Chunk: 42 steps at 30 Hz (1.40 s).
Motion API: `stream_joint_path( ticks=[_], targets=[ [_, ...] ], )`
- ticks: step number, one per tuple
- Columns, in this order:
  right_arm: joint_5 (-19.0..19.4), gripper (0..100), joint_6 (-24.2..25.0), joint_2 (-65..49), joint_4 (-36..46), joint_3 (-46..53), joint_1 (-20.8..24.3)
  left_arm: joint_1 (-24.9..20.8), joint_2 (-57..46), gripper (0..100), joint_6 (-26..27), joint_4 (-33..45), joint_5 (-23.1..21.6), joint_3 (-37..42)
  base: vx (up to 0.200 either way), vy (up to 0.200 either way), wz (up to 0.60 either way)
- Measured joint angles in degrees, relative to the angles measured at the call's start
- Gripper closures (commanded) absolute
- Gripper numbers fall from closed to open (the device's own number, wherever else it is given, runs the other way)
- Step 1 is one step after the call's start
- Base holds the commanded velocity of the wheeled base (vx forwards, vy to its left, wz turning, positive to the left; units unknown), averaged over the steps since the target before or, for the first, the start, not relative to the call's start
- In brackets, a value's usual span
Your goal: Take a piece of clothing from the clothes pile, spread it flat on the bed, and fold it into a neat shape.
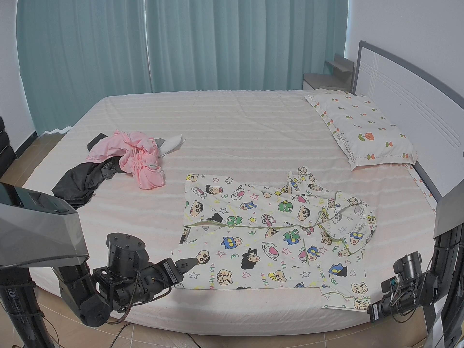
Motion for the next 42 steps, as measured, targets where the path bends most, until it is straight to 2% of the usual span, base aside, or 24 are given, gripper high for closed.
stream_joint_path(
  ticks=[8, 15, 19, 20, 27, 32, 36, 40, 42],
  targets=[
    [-0.45, 100, -3.12, -0.44, 1.51, -0.02, -3.47, -0.05, 0.37, 0, 0.17, 0.00, -0.02, 0.09, 0.000, 0.000, 0.00],
    [-3.36, 100, -5.81, -0.90, 5.03, -0.02, -4.32, 0.02, 0.85, 0, 0.15, 0.00, -0.02, -0.07, 0.000, 0.000, 0.00],
    [-3.77, 100, -6.02, -1.07, 5.25, -0.02, -4.41, 0.20, 1.11, 0, 0.15, -0.05, -0.02, -0.24, 0.000, 0.000, 0.00],
    [-3.77, 0, -6.00, -1.10, 5.27, -0.02, -4.41, 0.24, 1.16, 0, 0.15, -0.02, -0.02, -0.29, 0.000, 0.000, 0.00],
    [-3.83, 0, -6.24, -1.46, 5.92, 0.00, -4.43, 1.21, 1.46, 0, -0.16, 0.02, 0.21, -1.12, 0.000, 0.000, 0.00],
    [-2.96, 0, -6.13, -4.90, 7.73, 0.00, -3.89, 3.23, 1.35, 0, -2.73, 0.96, 0.94, -3.94, 0.000, 0.000, 0.00],
    [0.87, 0, -5.10, -9.57, 8.63, 0.00, -2.99, 4.27, 0.56, 0, -4.24, 6.49, 1.73, -7.36, 0.000, 0.000, 0.00],
    [6.78, 0, -0.44, -12.26, 8.81, 0.00, -1.33, 5.16, -1.29, 0, -5.61, 13.19, 2.36, -12.32, 0.000, 0.000, 0.00],
    [7.83, 0, 1.08, -12.87, 8.83, 0.00, -0.57, 5.21, -1.97, 0, -6.40, 14.64, 2.47, -14.12, 0.100, -0.100, 0.00]
  ],
)
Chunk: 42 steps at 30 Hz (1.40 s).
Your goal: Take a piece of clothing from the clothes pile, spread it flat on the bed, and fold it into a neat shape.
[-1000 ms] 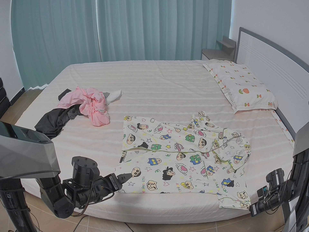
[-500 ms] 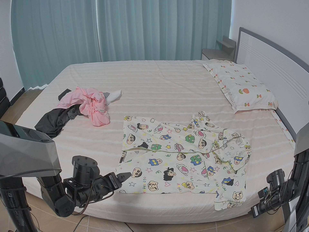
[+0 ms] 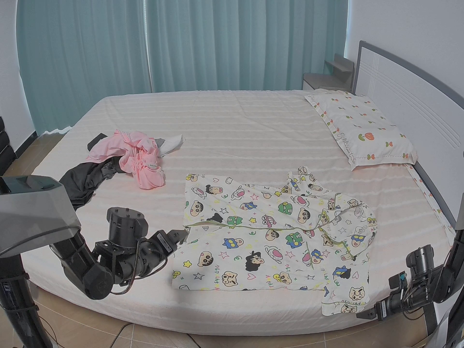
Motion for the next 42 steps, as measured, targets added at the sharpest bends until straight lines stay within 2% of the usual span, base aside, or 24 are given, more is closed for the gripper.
stream_joint_path(
  ticks=[8, 11, 14, 18, 20, 27, 42],
  targets=[
    [0.51, 0, 0.72, -1.13, 0.02, 0.00, 1.13, -0.07, 1.89, 0, -0.72, 0.52, -0.22, -3.72, 0.200, -0.050, 0.00],
    [0.55, 0, 0.79, -1.16, -0.04, -0.02, 1.16, -0.35, 4.05, 0, -0.22, 0.52, -0.27, -4.71, 0.000, 0.000, 0.00],
    [0.65, 0, 0.79, -1.18, -0.12, -0.05, 1.16, -0.41, 6.11, 0, 1.84, 0.63, -0.35, -5.56, 0.000, 0.000, 0.00],
    [0.73, 0, 0.82, -1.12, -0.11, -0.02, 1.11, -0.07, 9.64, 0, 8.29, 1.16, -0.35, -6.86, 0.000, 0.000, 0.00],
    [0.73, 0, 0.82, -1.07, -0.12, -0.02, 1.02, 0.11, 11.15, 0, 10.95, 3.75, -0.38, -7.27, 0.000, 0.000, 0.00],
    [0.82, 0, 0.83, -1.02, -0.09, -0.02, 0.96, 0.22, 13.19, 0, 16.09, 7.51, -0.38, -7.85, 0.000, 0.000, 0.00],
    [0.76, 0, 0.83, -0.94, -0.06, -0.02, 1.02, -0.20, 16.59, 0, 17.43, 7.58, 0.28, -11.04, 0.000, 0.000, 0.00]
  ],
)
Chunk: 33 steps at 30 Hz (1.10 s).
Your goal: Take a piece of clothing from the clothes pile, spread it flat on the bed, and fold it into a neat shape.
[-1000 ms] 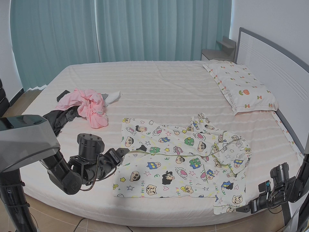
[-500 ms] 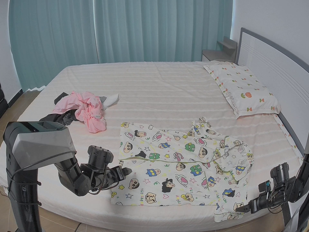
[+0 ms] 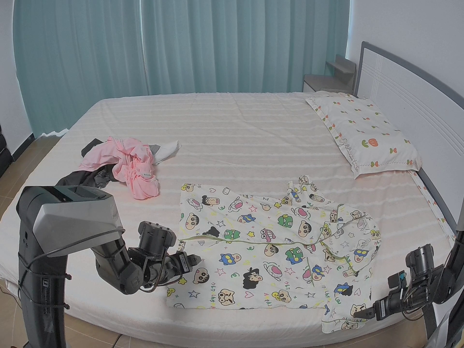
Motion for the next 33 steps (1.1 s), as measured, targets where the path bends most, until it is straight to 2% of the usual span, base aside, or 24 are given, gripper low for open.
stream_joint_path(
  ticks=[8, 15, 23, 28, 31, 33],
  targets=[
    [0.00, 0, -0.22, 0.72, -0.06, 0.00, 0.00, -2.61, 0.09, 0, -0.51, -1.33, -0.66, -0.24, 0.000, 0.000, 0.00],
    [-0.02, 0, -0.30, 1.38, -0.06, 0.00, 0.00, -7.66, 0.07, 0, -0.49, -6.29, -0.61, 0.22, 0.000, 0.000, 0.00],
    [0.00, 0, -0.35, 1.61, -0.06, 0.00, 0.00, -11.65, 0.24, 0, -0.33, -7.68, -0.23, 1.05, 0.000, 0.000, 0.00],
    [0.04, 0, -0.39, 1.71, -0.06, 0.00, 0.00, -10.78, -0.17, 0, -0.29, -7.88, 0.55, 2.28, 0.000, 0.000, 0.00],
    [0.00, 0, -0.41, 1.77, -0.09, 0.00, 0.00, -8.81, -0.74, 0, -0.65, -7.91, 0.82, 2.71, 0.000, 0.000, 0.00],
    [0.01, 0, -0.46, 1.88, -0.06, 0.00, 0.00, -6.41, -1.33, 0, -2.97, -7.90, 0.98, 3.30, 0.000, 0.000, 0.00]
  ],
)
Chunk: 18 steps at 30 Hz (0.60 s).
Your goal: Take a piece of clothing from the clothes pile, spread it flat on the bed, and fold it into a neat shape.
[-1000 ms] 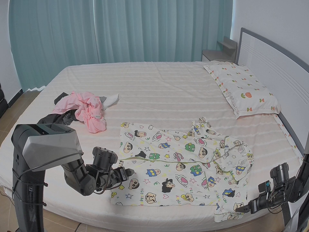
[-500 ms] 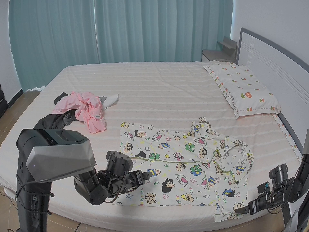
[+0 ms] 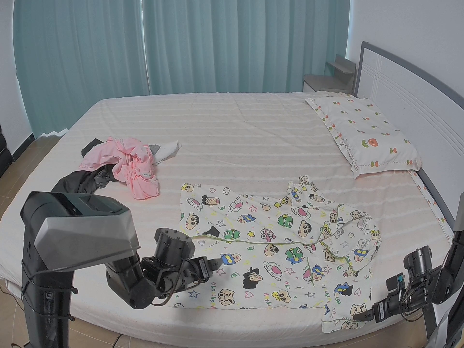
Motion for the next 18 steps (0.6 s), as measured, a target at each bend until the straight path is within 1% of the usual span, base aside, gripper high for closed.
stream_joint_path(
  ticks=[3, 7, 18],
  targets=[
    [-0.01, 0, 0.00, 0.13, -0.02, 0.00, 0.00, 2.29, -0.46, 0, -1.89, -0.01, -0.21, 1.62, 0.000, 0.000, 0.00],
    [-0.01, 0, 0.00, 0.41, 0.00, 0.00, 0.05, 4.46, -0.83, 0, -2.28, -0.04, -0.57, 3.95, 0.000, 0.000, 0.00],
    [-0.04, 0, -0.09, 0.80, 0.00, 0.00, 0.09, 6.53, -0.52, 0, -1.40, -0.11, -0.54, 4.52, 0.000, 0.000, 0.00]
  ],
)
